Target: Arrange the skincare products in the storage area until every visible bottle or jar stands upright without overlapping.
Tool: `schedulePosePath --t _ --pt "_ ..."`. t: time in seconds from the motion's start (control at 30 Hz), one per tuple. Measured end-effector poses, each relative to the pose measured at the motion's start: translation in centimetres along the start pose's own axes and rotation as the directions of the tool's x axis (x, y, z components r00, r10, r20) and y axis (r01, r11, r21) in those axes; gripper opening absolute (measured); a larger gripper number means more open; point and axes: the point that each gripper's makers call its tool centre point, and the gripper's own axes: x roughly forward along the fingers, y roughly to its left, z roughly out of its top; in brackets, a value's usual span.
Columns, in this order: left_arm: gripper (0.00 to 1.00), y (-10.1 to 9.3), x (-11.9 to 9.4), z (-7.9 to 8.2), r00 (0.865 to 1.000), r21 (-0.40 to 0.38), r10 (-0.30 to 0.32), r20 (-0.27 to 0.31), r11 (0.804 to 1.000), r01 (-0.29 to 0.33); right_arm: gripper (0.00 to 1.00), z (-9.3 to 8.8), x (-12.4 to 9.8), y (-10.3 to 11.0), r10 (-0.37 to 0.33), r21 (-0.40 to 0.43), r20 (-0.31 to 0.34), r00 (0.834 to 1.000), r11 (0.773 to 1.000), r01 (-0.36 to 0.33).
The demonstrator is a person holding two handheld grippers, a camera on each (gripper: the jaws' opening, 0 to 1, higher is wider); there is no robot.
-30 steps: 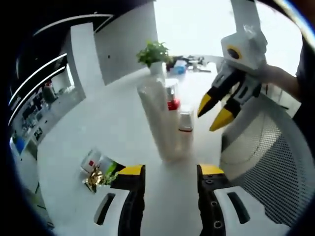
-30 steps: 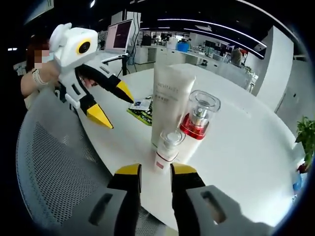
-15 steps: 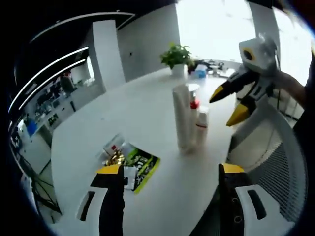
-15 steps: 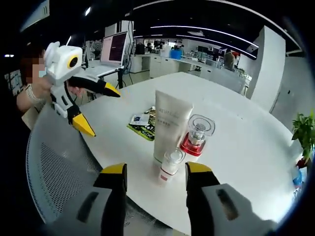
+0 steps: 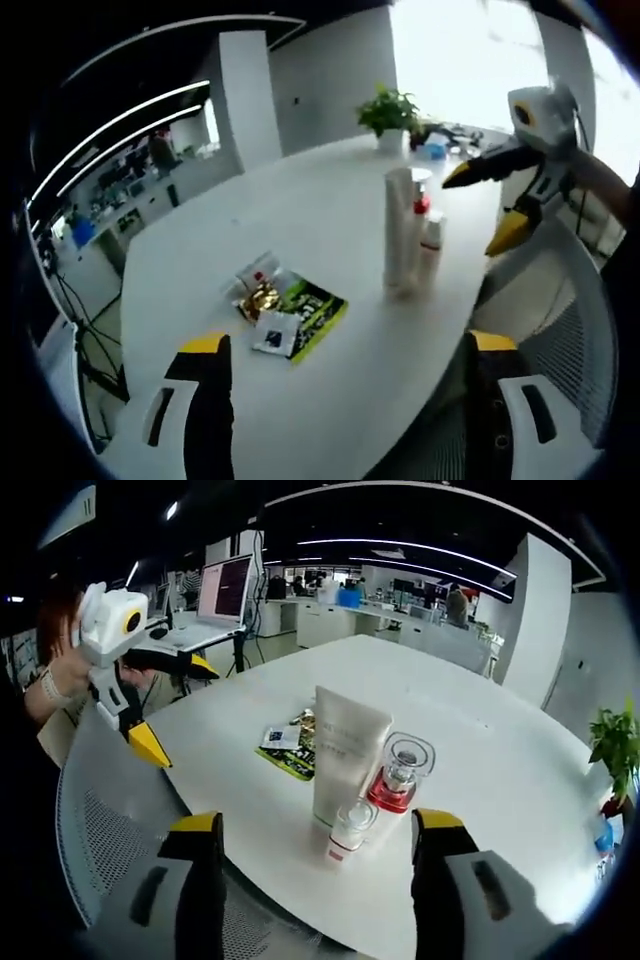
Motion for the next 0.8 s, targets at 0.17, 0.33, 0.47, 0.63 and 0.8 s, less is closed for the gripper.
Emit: schedulePosePath --t 0.17,0.33,0.47,0.63,0.8 --pt "0.97 -0.2 -0.3 -0.3 1.0 -0.018 -0.008 0.003 1.0 0.008 0.92 0.4 0.1 0.3 0.002 0.017 0.023 1.0 1.0 -0.002" --pt "0.97 0.3 -0.6 -0.6 1.0 -0.038 0.004 -0.004 0.999 -0.004 0.98 0.4 0.0 0.1 0.0 0.012 0.024 1.0 1.0 0.0" --pt "0.97 0.4 -0.7 -0.6 1.0 -0.046 0.011 -0.005 0.999 -0.012 0.99 0.6 0.0 0.2 0.007 0.029 0.037 0.999 1.0 -0.009" --pt "0.97 0.5 -0.5 -0.9 1.0 -0.045 0.012 -0.018 0.999 -0.013 0.99 0.6 0.0 0.0 0.001 0.032 0.036 0.999 0.999 -0.002" --pt "0.97 0.9 -0.2 -0.8 0.999 -0.031 0.014 -0.03 0.999 -0.015 0.99 0.1 0.1 -0.6 -0.013 0.066 0.024 1.0 0.998 0.011"
